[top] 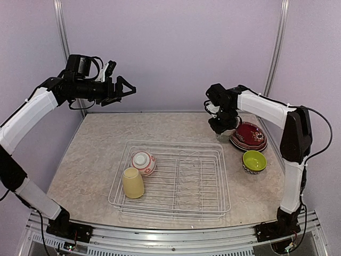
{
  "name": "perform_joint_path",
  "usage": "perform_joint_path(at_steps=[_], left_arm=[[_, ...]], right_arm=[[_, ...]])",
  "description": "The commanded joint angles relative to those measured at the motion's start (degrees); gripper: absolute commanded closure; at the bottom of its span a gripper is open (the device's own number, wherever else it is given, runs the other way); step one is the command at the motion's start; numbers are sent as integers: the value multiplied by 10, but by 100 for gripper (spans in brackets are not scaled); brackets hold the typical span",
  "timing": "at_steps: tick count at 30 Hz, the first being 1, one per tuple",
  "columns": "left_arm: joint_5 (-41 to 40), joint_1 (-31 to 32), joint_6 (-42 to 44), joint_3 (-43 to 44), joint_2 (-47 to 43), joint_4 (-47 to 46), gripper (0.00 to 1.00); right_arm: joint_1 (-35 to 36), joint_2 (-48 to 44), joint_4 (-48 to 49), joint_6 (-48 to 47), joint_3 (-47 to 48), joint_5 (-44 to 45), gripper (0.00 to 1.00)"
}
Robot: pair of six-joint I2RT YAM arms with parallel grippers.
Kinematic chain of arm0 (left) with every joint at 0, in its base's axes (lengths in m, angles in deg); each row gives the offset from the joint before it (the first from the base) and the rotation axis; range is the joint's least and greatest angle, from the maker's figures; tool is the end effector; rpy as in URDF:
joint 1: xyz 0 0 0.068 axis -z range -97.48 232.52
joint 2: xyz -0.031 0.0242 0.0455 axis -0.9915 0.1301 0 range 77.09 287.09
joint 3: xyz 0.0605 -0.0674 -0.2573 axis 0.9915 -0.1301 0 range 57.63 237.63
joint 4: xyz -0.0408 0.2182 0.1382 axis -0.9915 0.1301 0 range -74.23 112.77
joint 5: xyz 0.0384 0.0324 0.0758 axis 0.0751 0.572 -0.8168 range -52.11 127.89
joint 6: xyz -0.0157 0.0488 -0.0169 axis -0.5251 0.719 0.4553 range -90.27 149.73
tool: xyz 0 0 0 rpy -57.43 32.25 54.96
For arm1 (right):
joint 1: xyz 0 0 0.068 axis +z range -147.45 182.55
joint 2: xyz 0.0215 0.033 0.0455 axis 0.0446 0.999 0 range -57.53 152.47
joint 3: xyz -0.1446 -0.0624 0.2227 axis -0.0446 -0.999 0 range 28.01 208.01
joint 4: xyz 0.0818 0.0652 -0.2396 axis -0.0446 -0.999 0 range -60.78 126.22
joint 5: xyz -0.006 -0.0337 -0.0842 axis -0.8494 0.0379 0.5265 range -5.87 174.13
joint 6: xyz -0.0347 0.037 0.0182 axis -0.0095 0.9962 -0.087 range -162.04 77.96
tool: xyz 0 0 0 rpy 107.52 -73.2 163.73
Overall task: Unload the mixed dishes from the dish rack
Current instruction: Place the cup at the center of the board.
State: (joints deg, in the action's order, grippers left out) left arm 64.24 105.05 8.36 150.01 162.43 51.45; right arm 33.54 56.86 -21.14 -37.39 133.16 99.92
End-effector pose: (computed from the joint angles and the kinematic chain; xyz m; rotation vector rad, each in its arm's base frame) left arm 0.2964 -0.1399 0.4153 0.3174 2.1276 -0.9351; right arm 0.3681 0.2097 0.2744 -0.5327 2.6126 -0.1832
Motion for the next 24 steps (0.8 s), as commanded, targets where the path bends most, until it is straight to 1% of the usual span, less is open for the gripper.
perform_joint_path(at_steps=[1, 4, 12, 21, 23, 24], left_arm=[[-3, -3, 24, -4, -11, 12, 1], [4, -2, 22, -5, -8, 13, 1], [12, 0, 17, -8, -2, 13, 1], [15, 3, 15, -8, 0, 14, 1], [16, 4, 14, -8, 2, 14, 1], [16, 4, 13, -8, 1, 14, 1]], right_arm=[[2, 28, -30, -30, 66, -19, 100], [-3, 66, -50, -31, 104, -6, 100], [-24, 155, -75, -40, 205, -16, 100], [-39, 199, -68, -40, 249, -14, 100], [-42, 212, -70, -60, 260, -11, 100], [-44, 218, -73, -62, 266, -13, 98]])
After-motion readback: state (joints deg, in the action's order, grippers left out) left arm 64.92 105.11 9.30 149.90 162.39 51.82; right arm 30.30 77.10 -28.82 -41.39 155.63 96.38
